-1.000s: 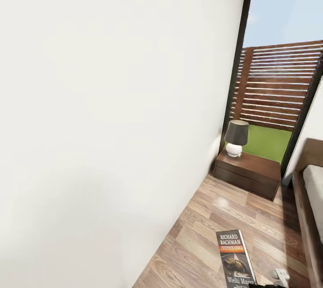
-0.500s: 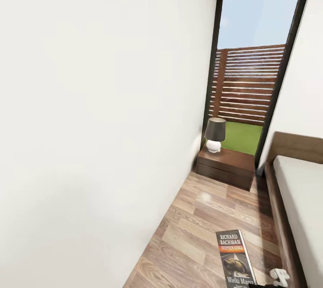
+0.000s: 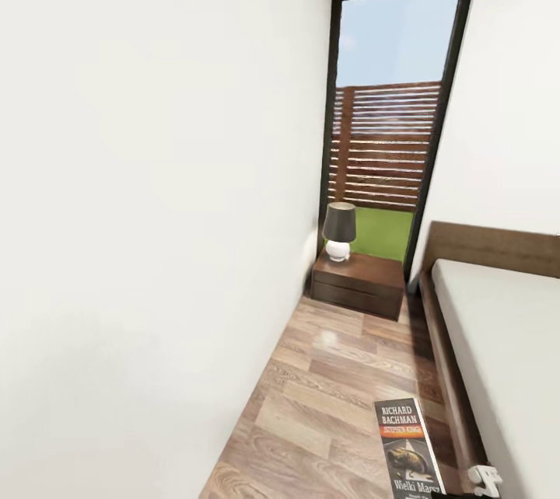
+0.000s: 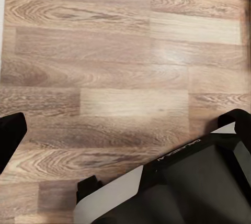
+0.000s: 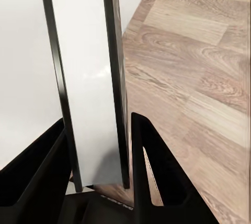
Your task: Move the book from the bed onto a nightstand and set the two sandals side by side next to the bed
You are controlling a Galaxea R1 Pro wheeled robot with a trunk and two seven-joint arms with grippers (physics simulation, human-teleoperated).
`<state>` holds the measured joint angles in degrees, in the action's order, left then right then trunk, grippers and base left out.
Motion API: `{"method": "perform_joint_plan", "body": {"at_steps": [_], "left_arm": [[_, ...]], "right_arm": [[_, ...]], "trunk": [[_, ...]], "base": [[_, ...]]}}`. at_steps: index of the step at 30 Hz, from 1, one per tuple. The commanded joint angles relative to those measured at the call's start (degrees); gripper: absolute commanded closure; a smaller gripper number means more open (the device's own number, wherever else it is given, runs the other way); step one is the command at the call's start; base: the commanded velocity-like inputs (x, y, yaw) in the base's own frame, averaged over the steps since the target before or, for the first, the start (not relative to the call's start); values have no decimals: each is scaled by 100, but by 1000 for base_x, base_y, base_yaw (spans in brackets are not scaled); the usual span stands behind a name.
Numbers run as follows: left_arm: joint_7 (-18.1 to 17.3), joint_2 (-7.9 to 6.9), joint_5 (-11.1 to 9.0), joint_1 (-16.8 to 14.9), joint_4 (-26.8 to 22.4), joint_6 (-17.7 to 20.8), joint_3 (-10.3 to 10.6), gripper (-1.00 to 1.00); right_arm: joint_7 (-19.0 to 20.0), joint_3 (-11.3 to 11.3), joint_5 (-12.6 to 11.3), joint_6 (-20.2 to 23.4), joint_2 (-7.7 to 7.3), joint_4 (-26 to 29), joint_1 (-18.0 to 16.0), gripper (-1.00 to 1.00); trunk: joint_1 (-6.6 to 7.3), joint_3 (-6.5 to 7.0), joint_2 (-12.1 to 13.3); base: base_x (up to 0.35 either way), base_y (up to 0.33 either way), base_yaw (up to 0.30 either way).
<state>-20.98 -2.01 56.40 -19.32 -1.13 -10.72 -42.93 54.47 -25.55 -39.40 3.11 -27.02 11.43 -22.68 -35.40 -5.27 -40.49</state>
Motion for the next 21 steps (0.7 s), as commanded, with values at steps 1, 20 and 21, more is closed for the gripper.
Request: {"method": "perform_joint_plan", "body": {"at_steps": [1,20,21], "left_arm": [[-20,-1,56,-2,-4,-17,-49,-100],[-20,-1,56,-2,-2,-18,-49,-100],[-20,-1,56,-2,-2,-19,-49,-100]], "right_arm": [[11,-20,-68,32,-1,3,-8,100],[11,-20,-68,32,-1,5,-8,100],[11,-20,-68,32,0,4,-8,100]], "trunk": [[-5,-10,-8],[-5,-10,-8],[-5,-10,-8]], "base": [[312,0,-283],[65,0,-283],[0,0,-280]]}}
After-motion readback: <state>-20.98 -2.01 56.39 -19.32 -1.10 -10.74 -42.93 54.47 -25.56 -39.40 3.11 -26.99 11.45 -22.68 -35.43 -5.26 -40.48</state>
